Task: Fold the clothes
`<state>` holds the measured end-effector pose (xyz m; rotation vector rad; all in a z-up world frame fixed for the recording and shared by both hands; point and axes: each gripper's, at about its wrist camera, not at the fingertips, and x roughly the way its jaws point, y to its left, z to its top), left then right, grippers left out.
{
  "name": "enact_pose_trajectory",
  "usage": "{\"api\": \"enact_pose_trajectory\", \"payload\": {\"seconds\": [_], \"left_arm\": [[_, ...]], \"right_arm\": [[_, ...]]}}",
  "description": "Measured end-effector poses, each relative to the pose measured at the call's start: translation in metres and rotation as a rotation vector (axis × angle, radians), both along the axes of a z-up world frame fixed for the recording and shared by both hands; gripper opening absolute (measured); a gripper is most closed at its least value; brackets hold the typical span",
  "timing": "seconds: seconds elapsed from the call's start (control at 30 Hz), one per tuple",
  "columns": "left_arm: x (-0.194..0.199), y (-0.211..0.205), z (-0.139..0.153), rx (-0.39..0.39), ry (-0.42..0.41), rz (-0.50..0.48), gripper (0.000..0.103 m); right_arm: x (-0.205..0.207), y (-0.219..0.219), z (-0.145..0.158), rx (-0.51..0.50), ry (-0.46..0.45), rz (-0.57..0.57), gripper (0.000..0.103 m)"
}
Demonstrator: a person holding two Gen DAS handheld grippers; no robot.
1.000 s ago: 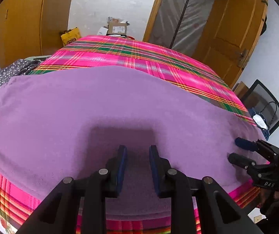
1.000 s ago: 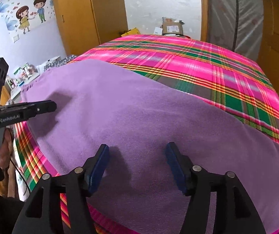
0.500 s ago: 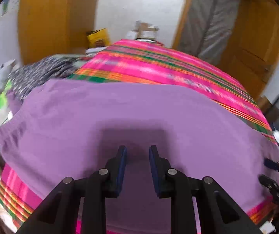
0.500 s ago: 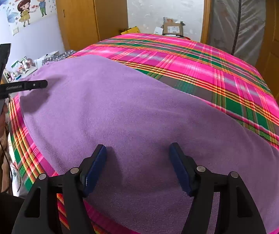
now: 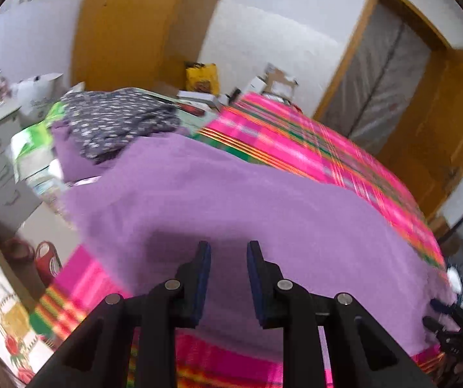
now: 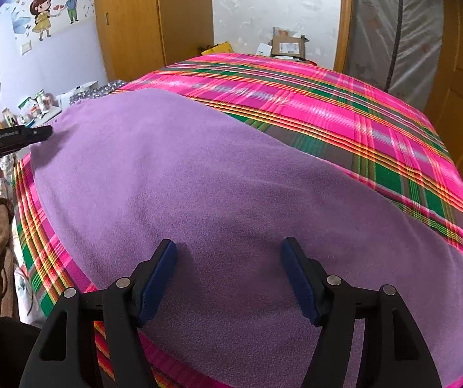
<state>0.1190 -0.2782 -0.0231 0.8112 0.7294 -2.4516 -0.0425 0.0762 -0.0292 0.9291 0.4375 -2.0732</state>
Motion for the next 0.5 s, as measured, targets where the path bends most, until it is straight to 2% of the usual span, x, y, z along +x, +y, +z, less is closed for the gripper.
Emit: {"api": "enact_pose_trajectory", "payload": {"seconds": [0.27,0.37,0.5], "left_arm": [[0.038,-0.024,-0.003,0.029,0.013,0.114,0.027],[0.042,-0.029,-0.001,0.009,0.016,0.159,0.027],[0.046,-0.043,-0.007,0.047,0.03,0.213,0.027]], "right_arm": [[-0.002,-0.001,0.0,0.003,0.002,0.007,0.072],[-0.003,-0.001,0.0,0.001,0.002,0.013,0.073],[-0.004,0.0,-0.001,-0.005,0.003,0.016,0.073]]}}
